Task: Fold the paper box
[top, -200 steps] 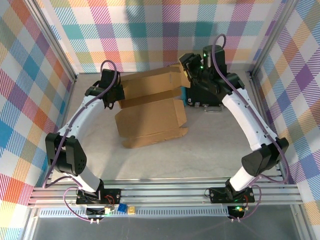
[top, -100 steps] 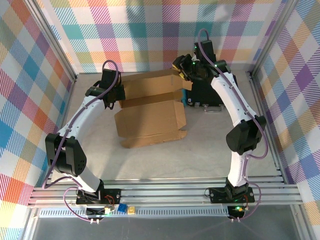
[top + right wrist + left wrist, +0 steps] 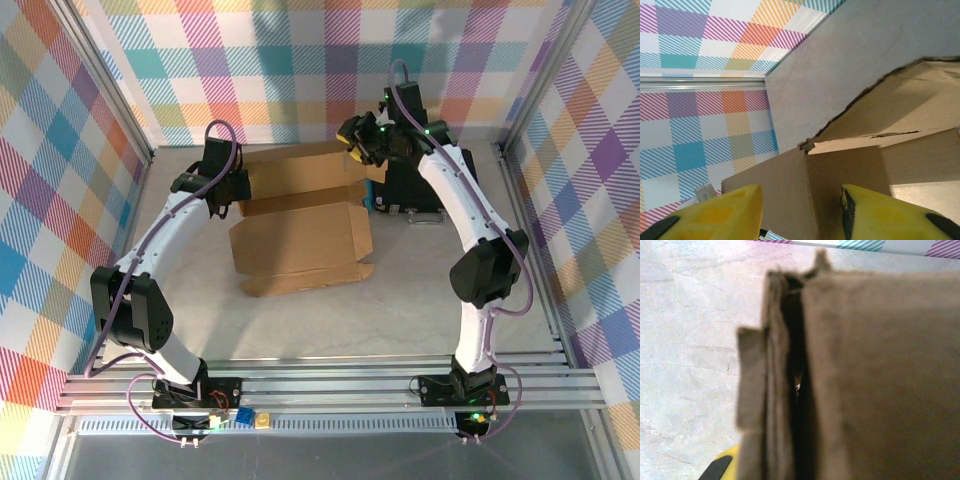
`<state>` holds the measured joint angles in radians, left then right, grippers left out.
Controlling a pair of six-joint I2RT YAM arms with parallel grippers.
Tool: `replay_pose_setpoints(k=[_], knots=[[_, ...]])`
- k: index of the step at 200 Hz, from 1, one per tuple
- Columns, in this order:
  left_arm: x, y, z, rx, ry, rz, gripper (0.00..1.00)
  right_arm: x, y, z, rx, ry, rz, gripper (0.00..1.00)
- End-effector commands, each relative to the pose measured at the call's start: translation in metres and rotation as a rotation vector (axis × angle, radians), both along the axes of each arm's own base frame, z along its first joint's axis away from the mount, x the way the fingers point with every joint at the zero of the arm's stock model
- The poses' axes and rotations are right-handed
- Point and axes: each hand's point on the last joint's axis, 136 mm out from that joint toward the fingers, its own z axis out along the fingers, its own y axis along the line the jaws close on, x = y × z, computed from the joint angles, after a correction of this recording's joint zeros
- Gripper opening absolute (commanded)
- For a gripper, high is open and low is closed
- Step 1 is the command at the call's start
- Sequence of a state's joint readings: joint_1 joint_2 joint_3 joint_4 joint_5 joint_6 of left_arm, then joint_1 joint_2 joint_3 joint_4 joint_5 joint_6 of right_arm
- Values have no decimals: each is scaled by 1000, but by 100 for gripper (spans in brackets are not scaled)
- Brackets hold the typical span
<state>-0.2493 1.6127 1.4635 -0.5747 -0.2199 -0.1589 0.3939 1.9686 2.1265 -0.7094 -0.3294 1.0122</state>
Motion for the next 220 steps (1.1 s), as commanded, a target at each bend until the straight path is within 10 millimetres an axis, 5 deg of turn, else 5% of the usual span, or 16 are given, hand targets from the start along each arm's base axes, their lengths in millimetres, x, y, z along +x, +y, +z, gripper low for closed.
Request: replay_pose_setpoints(k=[1,33,68,96,117,143,171,201,220], knots=[[5,-9,14,-27,-30,-31,0,-10,8,7,37,-1,35,40],[4,-11,12,-39,-17,-37,0,-11,15,10,82,23,38,32],[2,-14,12,-54,-8,-41,0,-12,14,12,129,39,0,0],[1,-15,13,-60,0,-44,0,-13,10,24,156,22,-32,0],[1,-12,13,-88,7,-41,0,-17,-2,40,132,-31,-62,35],[3,-7,15,-167,11,-27,0,-27,-29,54,93,-105,-112,52],[6,-8,18,-295,24,-31,0,-46,-68,47,90,-155,-181,52],[9,-10,20,-391,33,-30,0,-65,-103,5,39,-96,-235,36],[10,-12,22,-417,39,-32,0,-67,-109,-18,46,-52,-230,28]])
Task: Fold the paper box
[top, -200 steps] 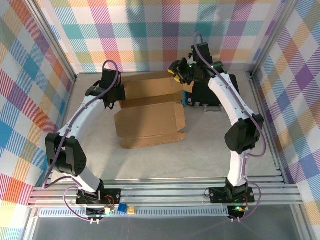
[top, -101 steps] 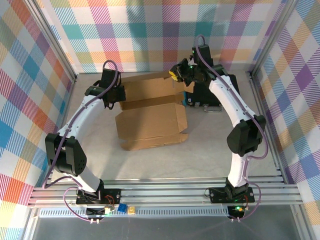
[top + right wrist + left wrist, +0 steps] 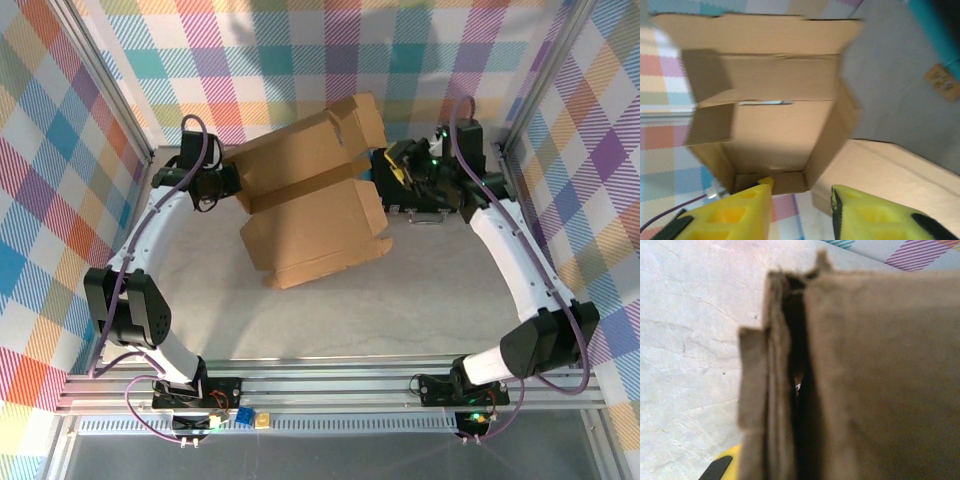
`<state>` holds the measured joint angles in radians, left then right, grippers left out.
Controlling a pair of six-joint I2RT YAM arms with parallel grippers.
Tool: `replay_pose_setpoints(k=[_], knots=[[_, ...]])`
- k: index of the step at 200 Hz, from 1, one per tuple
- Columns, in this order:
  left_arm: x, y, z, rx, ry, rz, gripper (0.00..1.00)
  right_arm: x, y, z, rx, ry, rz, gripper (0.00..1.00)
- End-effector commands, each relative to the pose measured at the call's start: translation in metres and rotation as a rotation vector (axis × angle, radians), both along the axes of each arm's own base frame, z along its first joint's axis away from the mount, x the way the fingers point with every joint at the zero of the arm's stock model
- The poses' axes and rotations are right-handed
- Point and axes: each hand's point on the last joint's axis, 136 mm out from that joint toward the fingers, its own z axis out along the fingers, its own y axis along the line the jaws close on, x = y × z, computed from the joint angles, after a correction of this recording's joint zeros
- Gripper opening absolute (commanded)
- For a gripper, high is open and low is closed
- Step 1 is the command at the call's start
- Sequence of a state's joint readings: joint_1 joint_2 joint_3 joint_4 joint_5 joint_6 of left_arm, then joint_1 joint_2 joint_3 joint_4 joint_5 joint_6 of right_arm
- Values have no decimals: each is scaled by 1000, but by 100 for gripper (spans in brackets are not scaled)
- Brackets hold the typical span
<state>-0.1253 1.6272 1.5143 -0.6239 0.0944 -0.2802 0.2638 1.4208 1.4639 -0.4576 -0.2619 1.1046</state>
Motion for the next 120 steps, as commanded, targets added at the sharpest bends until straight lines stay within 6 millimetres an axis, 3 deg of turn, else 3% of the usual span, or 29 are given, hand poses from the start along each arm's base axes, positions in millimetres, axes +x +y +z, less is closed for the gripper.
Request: replay_pose_setpoints(k=[1,57,120], knots=[[8,-14,18,-113,-27,-22,0,6,-6,-34,-15,36,4,27],[7,-15,22,-131,-11,-12,0,41,10,-48,-29,39,84,21],[2,-13,22,-116,-2,-9,0,73,24,-40,-37,3,123,33]])
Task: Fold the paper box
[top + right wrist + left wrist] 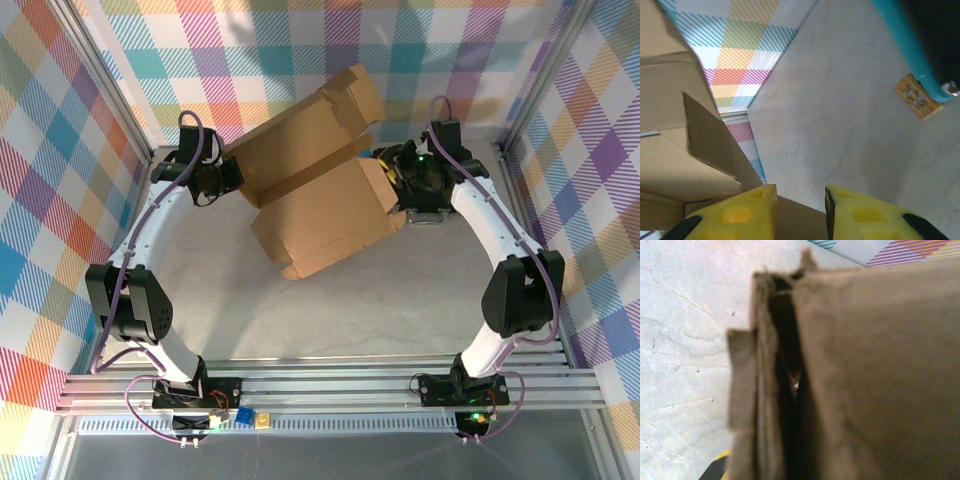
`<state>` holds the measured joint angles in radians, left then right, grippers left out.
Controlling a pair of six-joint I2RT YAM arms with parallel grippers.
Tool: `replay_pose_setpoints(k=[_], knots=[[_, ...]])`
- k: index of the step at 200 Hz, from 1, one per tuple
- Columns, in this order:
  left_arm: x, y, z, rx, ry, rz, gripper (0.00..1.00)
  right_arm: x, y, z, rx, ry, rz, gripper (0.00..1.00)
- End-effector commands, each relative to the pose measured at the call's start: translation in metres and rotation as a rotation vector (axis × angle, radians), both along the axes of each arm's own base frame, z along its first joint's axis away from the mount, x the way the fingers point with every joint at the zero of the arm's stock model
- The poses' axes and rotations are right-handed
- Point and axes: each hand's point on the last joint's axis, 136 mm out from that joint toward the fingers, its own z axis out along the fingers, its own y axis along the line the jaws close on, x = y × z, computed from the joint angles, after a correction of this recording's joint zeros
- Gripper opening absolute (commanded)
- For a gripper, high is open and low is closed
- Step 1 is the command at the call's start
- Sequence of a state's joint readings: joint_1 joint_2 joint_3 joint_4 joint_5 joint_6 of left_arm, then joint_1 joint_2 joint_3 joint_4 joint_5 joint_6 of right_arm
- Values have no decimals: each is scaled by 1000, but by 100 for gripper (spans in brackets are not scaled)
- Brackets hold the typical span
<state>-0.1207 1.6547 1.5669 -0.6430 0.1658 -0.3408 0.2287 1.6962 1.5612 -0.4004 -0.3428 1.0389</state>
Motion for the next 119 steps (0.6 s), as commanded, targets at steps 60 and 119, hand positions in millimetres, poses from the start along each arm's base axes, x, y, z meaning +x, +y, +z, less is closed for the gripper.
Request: replay_pose_setpoints(k=[60,119], knots=[[-3,1,15,-14,-16,8,0,6,14,18,-65,-65,78,21],[-2,1,12,-16,-9,8,0,5,43,36,-71,-123,137,16]])
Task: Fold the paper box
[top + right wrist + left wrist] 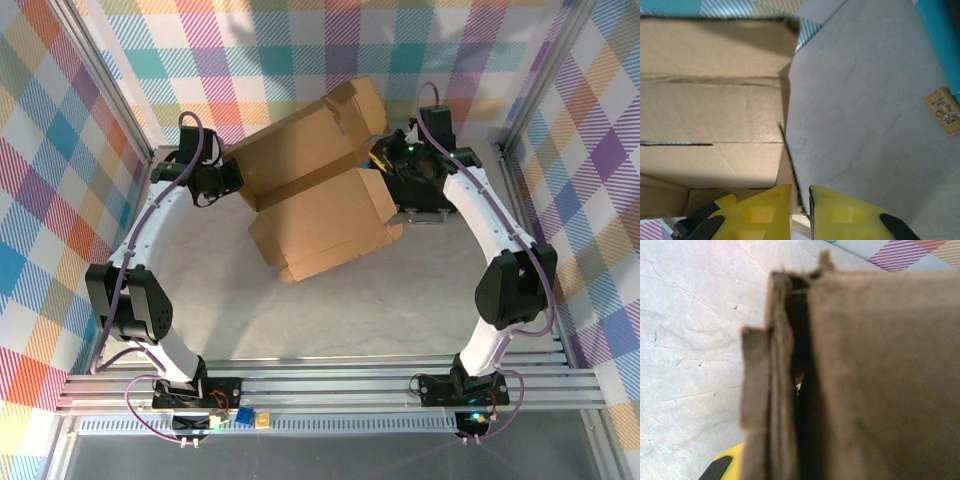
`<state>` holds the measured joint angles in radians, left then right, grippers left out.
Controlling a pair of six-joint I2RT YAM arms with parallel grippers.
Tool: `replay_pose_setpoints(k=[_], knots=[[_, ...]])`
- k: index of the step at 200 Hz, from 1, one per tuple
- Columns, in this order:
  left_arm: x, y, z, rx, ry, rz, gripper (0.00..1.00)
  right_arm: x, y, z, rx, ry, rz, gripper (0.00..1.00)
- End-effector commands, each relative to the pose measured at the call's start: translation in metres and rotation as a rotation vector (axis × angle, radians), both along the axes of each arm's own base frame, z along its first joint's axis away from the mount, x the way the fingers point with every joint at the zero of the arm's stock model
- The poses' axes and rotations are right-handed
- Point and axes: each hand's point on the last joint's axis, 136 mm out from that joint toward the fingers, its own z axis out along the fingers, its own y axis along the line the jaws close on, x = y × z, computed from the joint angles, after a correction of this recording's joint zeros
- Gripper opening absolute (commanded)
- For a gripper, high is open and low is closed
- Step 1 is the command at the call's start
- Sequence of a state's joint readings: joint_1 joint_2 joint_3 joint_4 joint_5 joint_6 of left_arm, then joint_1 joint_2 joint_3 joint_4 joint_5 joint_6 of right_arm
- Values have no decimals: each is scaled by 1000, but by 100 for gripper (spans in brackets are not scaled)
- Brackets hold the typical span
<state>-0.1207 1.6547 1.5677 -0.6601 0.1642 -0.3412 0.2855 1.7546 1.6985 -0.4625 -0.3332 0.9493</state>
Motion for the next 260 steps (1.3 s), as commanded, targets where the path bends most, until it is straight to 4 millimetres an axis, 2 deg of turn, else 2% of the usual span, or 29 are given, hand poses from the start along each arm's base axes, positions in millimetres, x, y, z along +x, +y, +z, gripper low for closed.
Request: replay_pose_setpoints(k=[1,60,90,131,207,226,260], knots=[[1,0,15,-18,-27,6,0,2,14,16,-14,-50,42,16],[0,-1,15,-19,-25,4,0,1,44,14,-92,-51,137,15],[-1,0,16,-20,-24,3,0,-1,54,8,-172,-54,188,23],[-3,-1,16,-21,-21,-2,0,-2,61,10,-248,-99,229,37],[-4,-1,17,-25,-24,-2,0,-7,76,-9,-247,-50,283,44],[-5,-2,17,-28,-23,-3,0,-9,77,-4,-245,-67,294,47],[-6,-3,14,-34,-10,-7,0,-12,74,24,-263,-132,317,53]])
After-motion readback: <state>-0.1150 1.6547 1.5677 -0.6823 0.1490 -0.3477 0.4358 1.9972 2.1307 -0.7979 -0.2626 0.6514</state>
